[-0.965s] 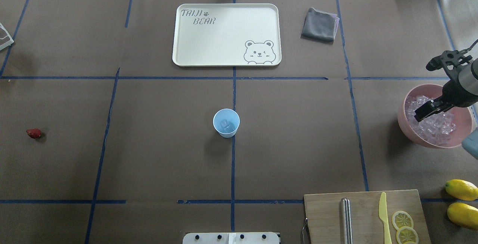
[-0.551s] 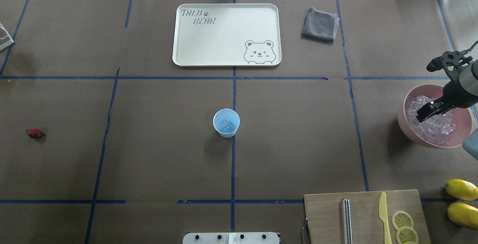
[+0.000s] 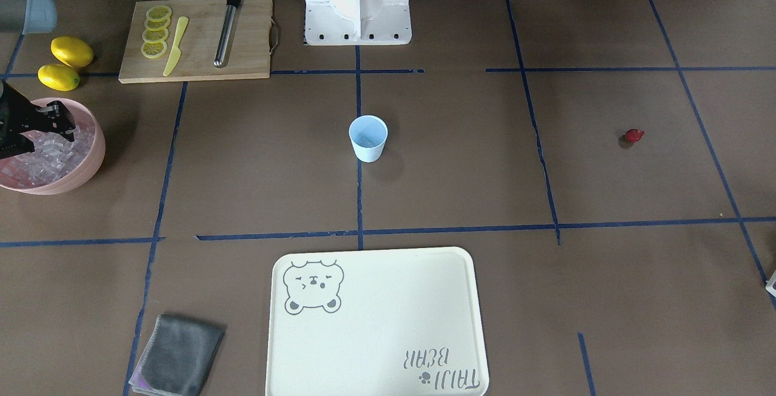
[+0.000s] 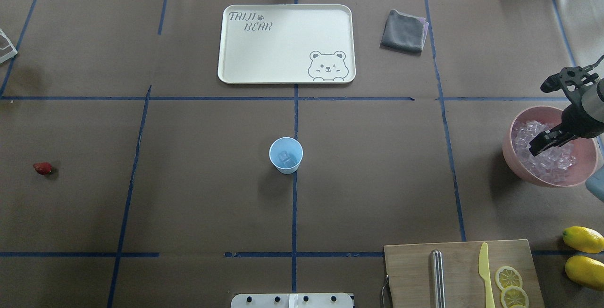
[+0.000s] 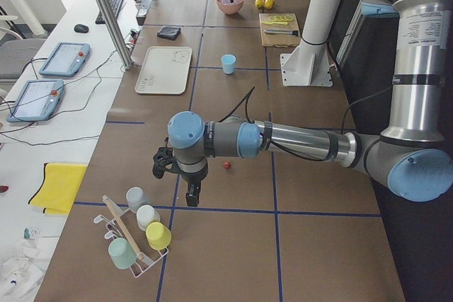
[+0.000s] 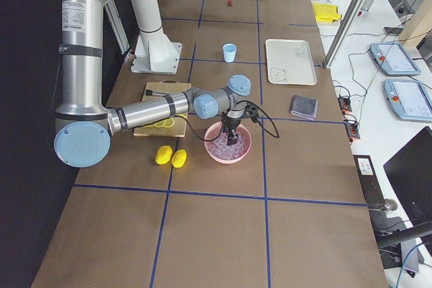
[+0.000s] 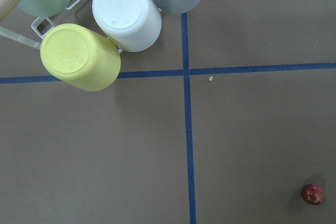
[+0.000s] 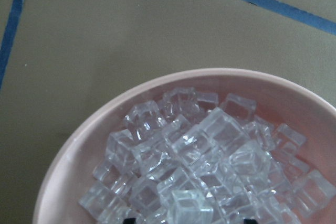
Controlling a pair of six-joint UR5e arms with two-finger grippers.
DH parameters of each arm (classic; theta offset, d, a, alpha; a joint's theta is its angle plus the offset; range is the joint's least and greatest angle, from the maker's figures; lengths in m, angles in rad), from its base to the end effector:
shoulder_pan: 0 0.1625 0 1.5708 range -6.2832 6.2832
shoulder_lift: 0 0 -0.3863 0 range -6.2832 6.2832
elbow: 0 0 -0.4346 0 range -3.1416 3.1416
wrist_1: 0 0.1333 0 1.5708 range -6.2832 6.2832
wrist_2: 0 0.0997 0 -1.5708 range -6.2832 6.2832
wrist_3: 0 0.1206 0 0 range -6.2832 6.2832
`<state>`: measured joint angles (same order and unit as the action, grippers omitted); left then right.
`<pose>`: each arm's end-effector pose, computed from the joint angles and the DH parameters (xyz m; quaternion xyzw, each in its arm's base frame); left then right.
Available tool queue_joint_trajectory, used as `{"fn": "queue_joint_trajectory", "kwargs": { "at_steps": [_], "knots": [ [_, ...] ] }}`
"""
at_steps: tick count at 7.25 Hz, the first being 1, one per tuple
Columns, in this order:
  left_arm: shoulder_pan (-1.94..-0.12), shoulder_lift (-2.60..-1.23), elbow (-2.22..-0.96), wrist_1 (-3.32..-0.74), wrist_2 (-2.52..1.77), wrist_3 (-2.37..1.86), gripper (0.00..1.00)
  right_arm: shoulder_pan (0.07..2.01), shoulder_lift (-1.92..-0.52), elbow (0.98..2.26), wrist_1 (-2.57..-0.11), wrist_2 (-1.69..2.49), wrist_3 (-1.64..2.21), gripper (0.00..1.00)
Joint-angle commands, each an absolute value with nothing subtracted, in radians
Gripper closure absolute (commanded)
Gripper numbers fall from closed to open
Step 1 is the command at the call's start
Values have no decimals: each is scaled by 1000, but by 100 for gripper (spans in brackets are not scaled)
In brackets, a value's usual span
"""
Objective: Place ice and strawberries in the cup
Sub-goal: 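Lower the right gripper into the bowl to grasp a third ice cube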
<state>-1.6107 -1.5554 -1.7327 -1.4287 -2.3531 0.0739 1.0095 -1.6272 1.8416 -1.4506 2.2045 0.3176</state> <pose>-0.0692 -0.5217 0.5704 0.0237 0.3805 0.0166 0.9243 -0.2292 -0.4807 0.5148 0.0125 -0.3454 -0.1654 0.9237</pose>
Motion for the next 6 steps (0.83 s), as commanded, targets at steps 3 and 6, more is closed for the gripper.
{"fn": "queue_joint_trajectory", "kwargs": {
  "at_steps": [3,6],
  "knots": [
    [-1611,-1555,-1733,-1428,-2353,74,0,1008,-1625,1842,-1451,2203,316,80],
    [-1611,-1555,-1733,-1428,-2355,74,0,1012,-1631,1867,-1450,2203,316,100]
  ]
}}
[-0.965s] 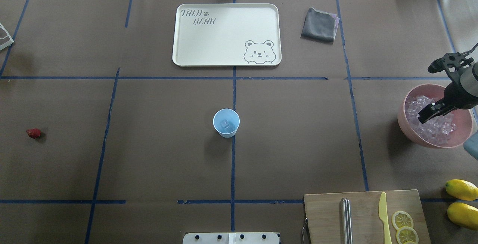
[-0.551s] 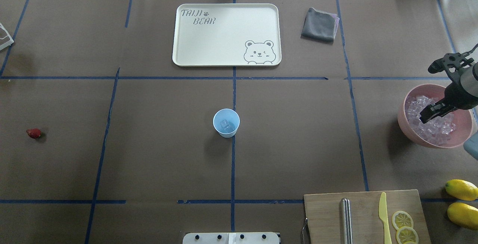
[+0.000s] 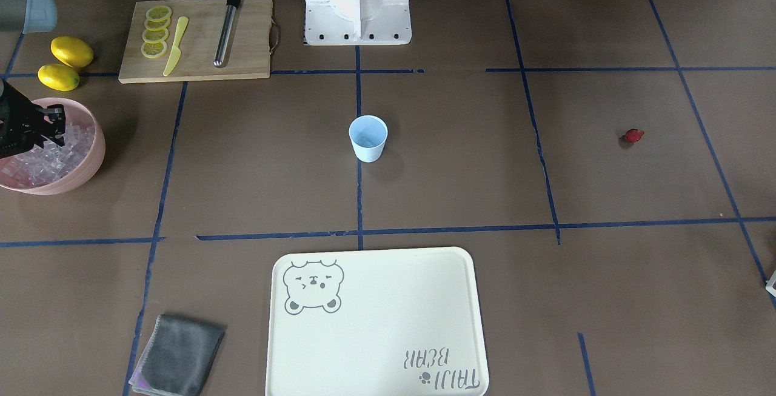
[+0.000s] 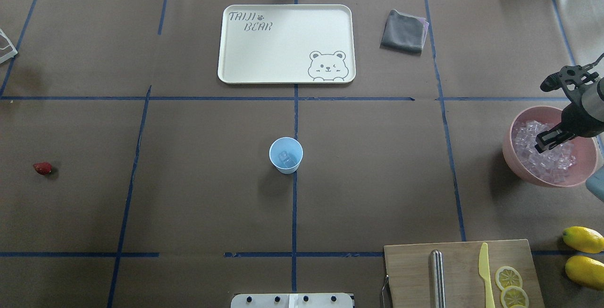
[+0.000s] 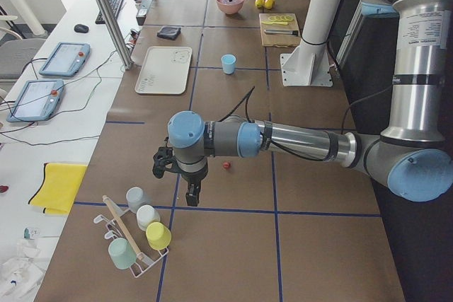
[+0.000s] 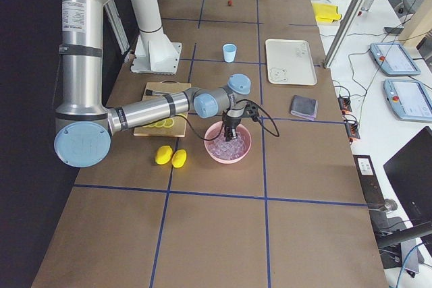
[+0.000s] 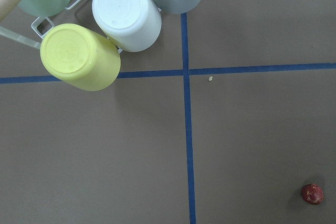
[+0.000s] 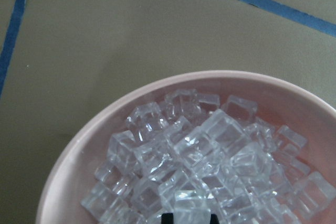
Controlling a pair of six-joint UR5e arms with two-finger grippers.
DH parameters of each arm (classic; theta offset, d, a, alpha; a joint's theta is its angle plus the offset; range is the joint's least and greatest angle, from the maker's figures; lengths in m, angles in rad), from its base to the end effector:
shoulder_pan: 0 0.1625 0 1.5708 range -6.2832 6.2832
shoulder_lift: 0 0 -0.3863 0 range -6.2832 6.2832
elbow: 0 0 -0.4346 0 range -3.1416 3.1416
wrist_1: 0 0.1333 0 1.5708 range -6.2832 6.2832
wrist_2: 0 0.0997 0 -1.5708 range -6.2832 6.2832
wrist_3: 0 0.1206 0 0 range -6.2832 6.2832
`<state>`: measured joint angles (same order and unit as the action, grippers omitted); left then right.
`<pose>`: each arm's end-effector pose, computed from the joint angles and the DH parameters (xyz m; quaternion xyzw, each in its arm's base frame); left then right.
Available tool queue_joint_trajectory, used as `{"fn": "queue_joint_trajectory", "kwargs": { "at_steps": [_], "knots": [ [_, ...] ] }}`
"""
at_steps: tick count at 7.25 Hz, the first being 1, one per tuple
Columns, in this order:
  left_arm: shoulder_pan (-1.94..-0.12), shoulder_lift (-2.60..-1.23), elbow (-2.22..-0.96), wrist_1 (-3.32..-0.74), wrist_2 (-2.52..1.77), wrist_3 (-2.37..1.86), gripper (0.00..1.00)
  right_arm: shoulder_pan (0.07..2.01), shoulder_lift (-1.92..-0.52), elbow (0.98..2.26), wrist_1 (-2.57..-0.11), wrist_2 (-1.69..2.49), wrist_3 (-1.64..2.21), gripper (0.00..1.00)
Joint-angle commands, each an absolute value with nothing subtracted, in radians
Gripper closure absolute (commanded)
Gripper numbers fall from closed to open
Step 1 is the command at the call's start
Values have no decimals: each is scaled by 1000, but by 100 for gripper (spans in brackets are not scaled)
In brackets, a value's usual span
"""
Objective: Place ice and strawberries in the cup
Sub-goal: 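Lower the right gripper into the bowl to grasp a third ice cube, then lift the ice cube with the right gripper and carry it over the light-blue cup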
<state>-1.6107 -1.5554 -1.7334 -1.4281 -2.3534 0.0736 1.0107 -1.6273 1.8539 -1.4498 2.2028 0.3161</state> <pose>-0.0691 -0.5217 0.5701 0.0237 0.3807 0.0164 0.9243 -0.2282 -0.4808 0.5081 0.0190 -0.3469 -0.1673 0.9227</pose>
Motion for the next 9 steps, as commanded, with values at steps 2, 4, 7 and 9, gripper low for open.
{"fn": "queue_joint_trajectory", "kwargs": {
  "at_steps": [2,4,7,9],
  "knots": [
    [-1611,-1555,-1733,-1428,-2355,74,0,1025,-1698,1990,-1462,2213,311,100],
    [-1611,-1555,-1732,-1428,-2353,74,0,1057,-1677,2104,-1565,2218,316,100],
    [-1611,-1555,-1733,-1430,-2355,52,0,961,-1328,2089,-1798,2211,453,100],
    [-1608,-1555,-1733,-1431,-2355,46,0,824,-1066,2005,-1885,2198,701,100]
  ]
}}
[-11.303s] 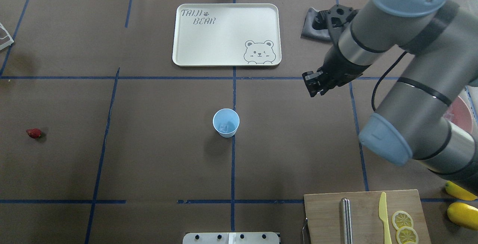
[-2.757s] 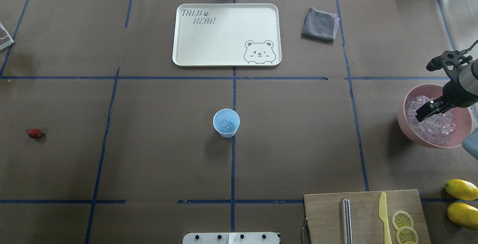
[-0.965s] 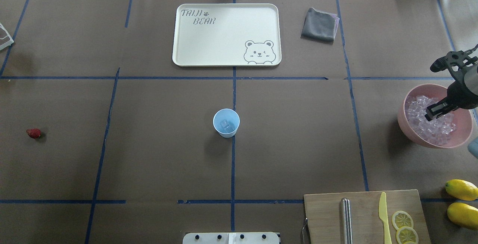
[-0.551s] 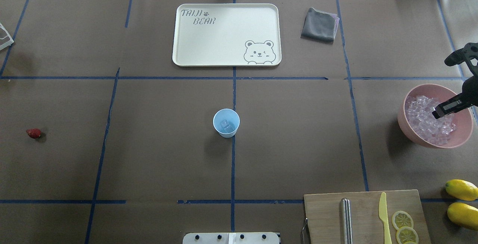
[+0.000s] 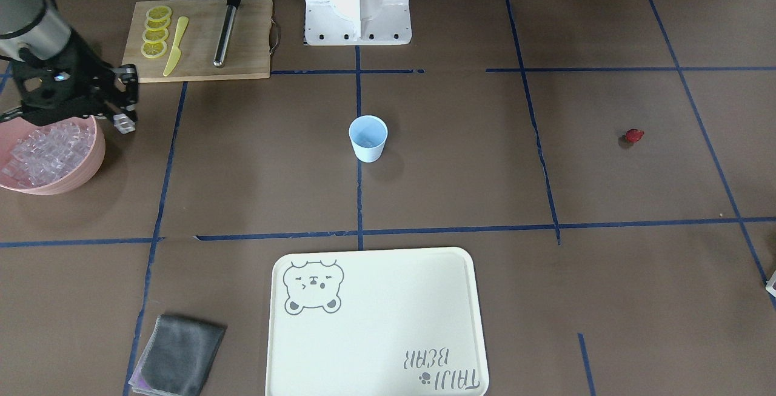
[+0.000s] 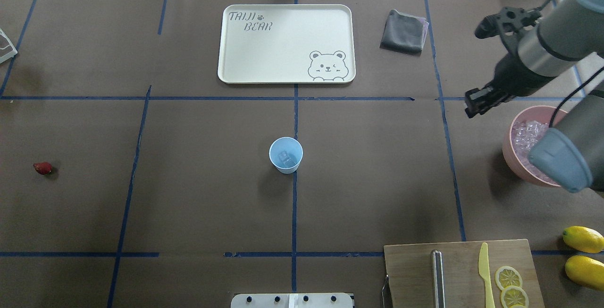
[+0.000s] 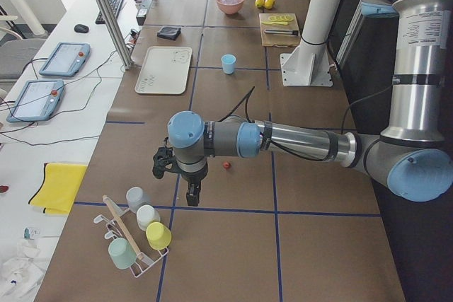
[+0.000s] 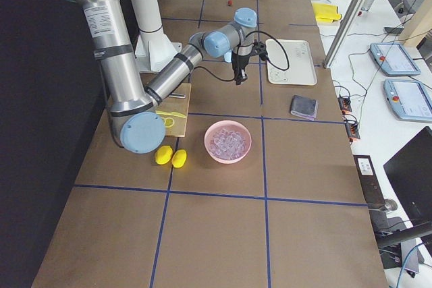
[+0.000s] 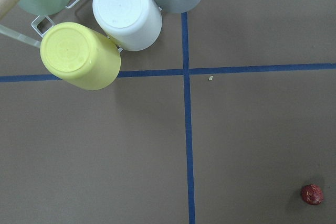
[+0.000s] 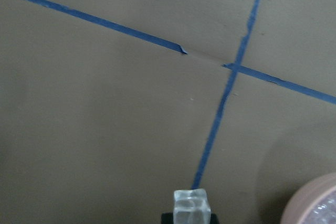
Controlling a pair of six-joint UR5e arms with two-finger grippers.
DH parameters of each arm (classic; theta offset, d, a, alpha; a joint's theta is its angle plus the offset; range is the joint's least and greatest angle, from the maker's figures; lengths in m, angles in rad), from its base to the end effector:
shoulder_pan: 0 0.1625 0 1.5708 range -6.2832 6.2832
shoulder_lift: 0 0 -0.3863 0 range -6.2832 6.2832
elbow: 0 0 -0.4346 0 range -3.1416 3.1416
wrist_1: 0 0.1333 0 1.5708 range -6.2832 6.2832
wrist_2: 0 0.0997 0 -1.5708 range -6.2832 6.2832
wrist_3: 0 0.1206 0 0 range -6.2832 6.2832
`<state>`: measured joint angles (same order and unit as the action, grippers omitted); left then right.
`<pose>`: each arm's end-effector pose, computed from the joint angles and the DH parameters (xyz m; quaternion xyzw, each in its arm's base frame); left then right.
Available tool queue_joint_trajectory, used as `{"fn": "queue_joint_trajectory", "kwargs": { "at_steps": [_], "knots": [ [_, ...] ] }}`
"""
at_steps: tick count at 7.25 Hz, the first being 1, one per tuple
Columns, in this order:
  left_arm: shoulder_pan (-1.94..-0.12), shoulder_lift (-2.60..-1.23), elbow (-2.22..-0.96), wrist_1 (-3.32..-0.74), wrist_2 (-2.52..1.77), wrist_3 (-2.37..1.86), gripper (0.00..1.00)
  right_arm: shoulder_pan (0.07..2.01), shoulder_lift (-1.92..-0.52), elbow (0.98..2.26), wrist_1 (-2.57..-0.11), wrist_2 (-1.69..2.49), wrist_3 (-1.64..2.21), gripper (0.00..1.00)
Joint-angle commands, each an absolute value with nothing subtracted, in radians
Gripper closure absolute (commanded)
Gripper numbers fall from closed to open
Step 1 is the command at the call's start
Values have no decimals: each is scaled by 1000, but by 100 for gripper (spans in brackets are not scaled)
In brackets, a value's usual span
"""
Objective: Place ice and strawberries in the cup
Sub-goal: 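Lift the ice cube with the right gripper and carry it over the light-blue cup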
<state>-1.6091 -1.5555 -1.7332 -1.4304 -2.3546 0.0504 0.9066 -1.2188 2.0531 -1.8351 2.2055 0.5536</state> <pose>-0.0682 -0.5220 0.5698 0.0200 0.3814 0.0069 0.9242 -0.2974 -0.4802 0.2311 0.0478 -0.3984 -0.1380 0.9055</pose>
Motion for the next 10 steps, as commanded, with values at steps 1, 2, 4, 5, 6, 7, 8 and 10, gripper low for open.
{"fn": "queue_joint_trajectory", "kwargs": {
  "at_steps": [1,2,4,5,6,7,8,10],
  "knots": [
    [-1608,-1555,-1732,-1431,-2355,45,0,757,-955,1941,-1882,2159,818,100],
    [-1606,-1555,-1732,-1431,-2355,44,0,689,-857,1869,-1879,2107,907,100],
    [-1606,-1555,-1726,-1431,-2353,46,0,585,-712,1726,-1876,2018,1021,100],
    [-1605,-1555,-1718,-1433,-2353,46,0,539,-684,1671,-1818,1973,1066,100],
    [-1605,-1555,-1717,-1434,-2353,48,0,511,-669,1598,-1733,1947,1101,100],
    [-1605,-1554,-1717,-1434,-2353,48,0,499,-641,1548,-1723,1933,1106,100],
    [-1605,-1555,-1717,-1434,-2353,48,0,496,-643,1540,-1724,1931,1106,100],
    [-1605,-1555,-1718,-1434,-2353,46,0,494,-647,1540,-1724,1933,1104,97]
  ]
}}
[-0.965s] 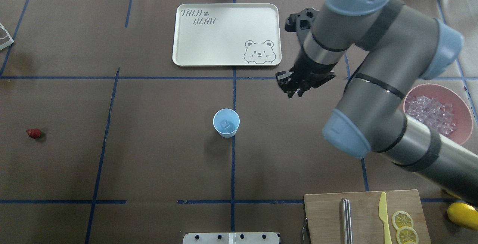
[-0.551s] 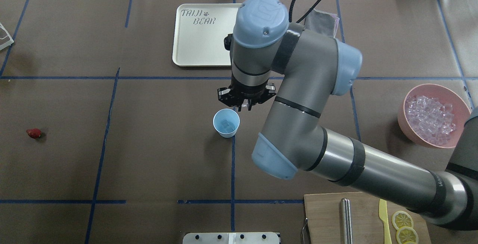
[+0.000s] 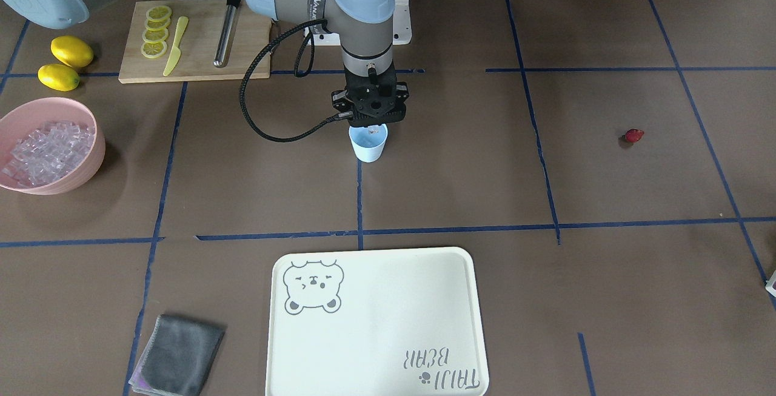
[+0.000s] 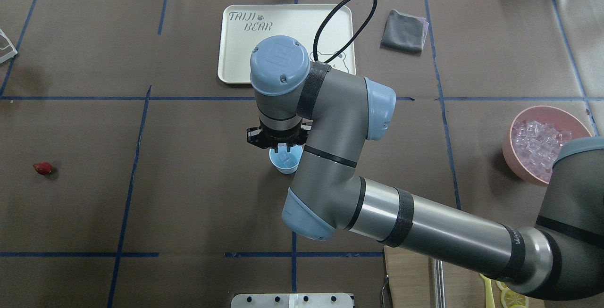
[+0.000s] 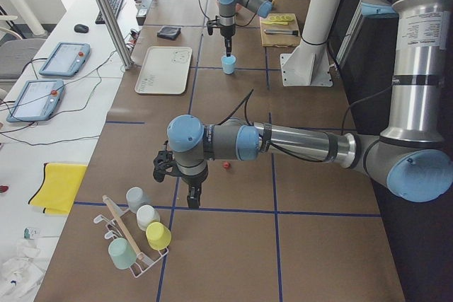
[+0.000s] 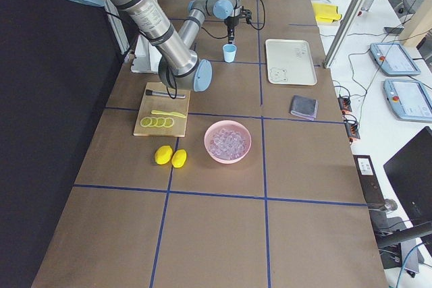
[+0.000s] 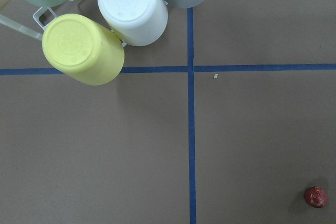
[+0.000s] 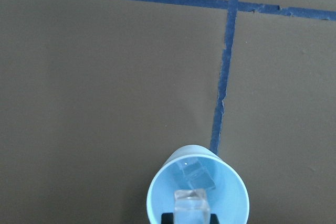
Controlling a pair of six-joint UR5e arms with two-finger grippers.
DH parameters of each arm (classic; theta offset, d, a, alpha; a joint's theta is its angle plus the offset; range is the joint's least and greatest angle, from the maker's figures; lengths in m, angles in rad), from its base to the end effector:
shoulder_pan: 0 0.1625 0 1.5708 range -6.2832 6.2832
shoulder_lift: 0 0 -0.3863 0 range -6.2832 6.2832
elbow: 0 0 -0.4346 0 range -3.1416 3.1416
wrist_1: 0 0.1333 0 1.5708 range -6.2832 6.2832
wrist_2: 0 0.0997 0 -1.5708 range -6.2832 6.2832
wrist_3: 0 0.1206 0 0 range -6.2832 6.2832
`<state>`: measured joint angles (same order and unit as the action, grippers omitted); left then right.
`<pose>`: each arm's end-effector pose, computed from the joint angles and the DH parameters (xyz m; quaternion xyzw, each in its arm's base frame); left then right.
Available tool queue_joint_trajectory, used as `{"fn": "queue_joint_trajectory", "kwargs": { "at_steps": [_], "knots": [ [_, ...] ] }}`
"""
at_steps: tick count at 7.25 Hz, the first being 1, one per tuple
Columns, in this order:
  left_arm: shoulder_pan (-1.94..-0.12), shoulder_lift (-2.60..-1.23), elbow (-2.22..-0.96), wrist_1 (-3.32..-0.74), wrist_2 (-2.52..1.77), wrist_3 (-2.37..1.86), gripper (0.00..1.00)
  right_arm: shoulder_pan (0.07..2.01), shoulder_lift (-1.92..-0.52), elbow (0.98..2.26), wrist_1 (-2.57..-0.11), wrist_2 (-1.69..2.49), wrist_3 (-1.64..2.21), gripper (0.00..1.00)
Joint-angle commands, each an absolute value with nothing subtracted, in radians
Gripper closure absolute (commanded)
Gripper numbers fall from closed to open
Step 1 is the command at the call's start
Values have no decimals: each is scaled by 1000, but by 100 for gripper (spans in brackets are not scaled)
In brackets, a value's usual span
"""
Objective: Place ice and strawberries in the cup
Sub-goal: 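Open the right gripper to drop the ice cube into the cup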
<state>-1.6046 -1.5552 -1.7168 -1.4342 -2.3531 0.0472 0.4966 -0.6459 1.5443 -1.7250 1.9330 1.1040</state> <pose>-0.0660 -0.5221 0.5784 0.0126 0.3811 0.0050 0.9245 -0.5977 -0.4269 0.0704 0.0170 -0.3947 -0.0518 0.9172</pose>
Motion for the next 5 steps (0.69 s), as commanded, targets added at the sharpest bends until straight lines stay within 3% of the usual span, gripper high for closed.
{"fn": "queue_joint_trajectory", "kwargs": {
  "at_steps": [1,2,4,5],
  "knots": [
    [-1605,-1555,-1718,-1434,-2353,46,0,495,-646,1540,-1723,1933,1104,78],
    [-1605,-1555,-1718,-1434,-2353,46,0,495,-646,1540,-1723,1933,1106,56],
    [-1605,-1555,-1717,-1436,-2353,48,0,495,-646,1542,-1723,1933,1106,39],
    [-1605,-1555,-1717,-1436,-2353,48,0,495,-647,1542,-1723,1933,1106,14]
  ]
}}
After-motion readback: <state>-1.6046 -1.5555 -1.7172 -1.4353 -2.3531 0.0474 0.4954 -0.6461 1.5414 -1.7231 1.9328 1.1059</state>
